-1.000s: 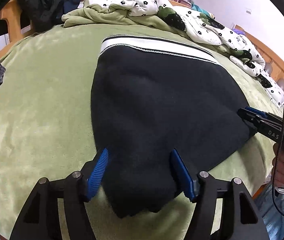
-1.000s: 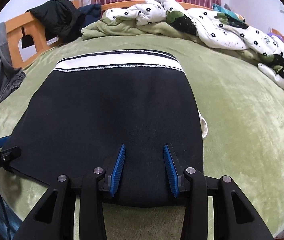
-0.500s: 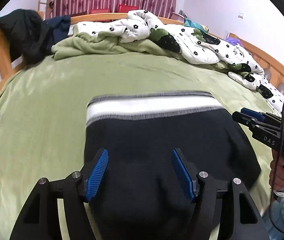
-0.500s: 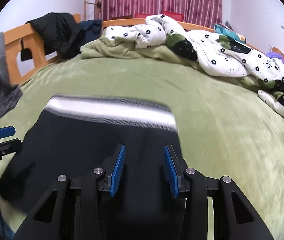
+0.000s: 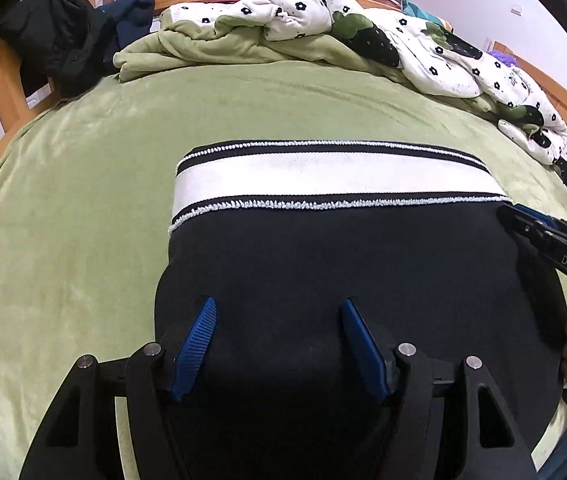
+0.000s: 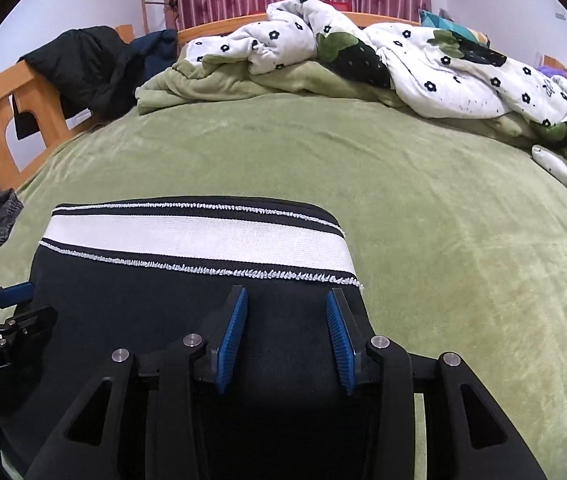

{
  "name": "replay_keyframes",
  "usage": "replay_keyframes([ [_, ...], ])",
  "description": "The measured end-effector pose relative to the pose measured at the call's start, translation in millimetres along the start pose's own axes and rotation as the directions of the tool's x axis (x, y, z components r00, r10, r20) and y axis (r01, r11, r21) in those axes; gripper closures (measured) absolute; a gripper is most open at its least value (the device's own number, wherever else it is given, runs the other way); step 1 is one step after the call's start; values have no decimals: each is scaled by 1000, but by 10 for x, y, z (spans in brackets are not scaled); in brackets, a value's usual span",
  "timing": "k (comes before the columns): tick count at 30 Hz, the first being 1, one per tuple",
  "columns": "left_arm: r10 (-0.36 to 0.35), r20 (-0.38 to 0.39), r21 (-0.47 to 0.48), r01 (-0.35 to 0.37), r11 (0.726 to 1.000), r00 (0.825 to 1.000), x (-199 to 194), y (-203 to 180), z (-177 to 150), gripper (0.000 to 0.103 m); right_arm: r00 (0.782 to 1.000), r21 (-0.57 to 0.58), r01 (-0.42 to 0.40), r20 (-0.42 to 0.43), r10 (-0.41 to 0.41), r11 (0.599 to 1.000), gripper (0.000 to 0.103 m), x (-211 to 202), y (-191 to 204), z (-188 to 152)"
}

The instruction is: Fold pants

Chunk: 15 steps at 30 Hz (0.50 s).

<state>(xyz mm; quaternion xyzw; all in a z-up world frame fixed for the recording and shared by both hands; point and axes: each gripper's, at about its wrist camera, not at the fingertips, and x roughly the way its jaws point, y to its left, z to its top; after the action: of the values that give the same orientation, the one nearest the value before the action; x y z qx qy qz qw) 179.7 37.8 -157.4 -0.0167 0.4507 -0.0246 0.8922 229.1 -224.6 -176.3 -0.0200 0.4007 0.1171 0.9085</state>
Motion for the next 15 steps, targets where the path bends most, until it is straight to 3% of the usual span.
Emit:
replay_keyframes([
  [7, -29, -44, -2, 29, 1000, 999, -189, -17, -154, 36, 998, 66, -35, -55, 39, 997, 62, -241, -110, -161],
  [12, -69, -98, -76, 61, 995, 993, -399, -51, -478, 34, 993, -17, 0, -119, -2, 1000, 61, -617, 32, -456],
  [15, -56, -112, -44, 51, 998, 992, -629, -144, -619, 34, 990, -34, 8, -138, -13, 999, 61, -876, 101, -600],
])
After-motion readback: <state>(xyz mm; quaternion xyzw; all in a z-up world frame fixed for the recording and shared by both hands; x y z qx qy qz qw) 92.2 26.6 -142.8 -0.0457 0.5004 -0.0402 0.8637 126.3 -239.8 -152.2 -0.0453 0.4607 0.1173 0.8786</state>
